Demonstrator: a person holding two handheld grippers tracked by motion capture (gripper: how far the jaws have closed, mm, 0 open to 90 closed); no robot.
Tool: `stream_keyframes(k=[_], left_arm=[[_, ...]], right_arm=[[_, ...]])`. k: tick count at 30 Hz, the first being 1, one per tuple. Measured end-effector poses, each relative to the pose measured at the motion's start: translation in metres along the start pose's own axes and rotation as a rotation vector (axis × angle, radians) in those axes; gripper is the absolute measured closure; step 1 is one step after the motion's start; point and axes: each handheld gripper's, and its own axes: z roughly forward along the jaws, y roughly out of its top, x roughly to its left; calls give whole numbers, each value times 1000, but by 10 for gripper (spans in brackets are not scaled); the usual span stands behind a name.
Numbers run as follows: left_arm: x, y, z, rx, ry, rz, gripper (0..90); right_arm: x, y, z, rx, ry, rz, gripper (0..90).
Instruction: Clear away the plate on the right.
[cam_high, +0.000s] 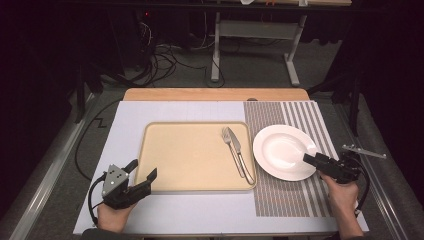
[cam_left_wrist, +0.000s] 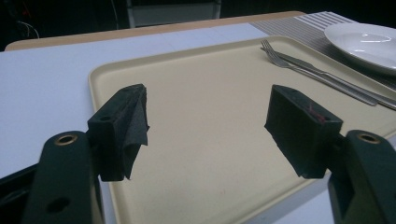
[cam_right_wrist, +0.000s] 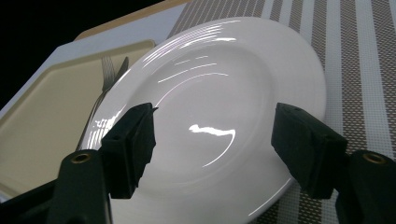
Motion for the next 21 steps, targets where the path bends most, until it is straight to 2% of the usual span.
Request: stream_keyframes(k=[8,15,21], left_arm=[[0,0,0,0,0,1,306],[0,0,0,1,0,2,305],[0,0,0,0,-1,3,305]], right_arm=[[-9,0,-2,4,-18,57,365],[-12,0,-5,-6,-40,80,392],[-17,-1,-6,10,-60,110,412]])
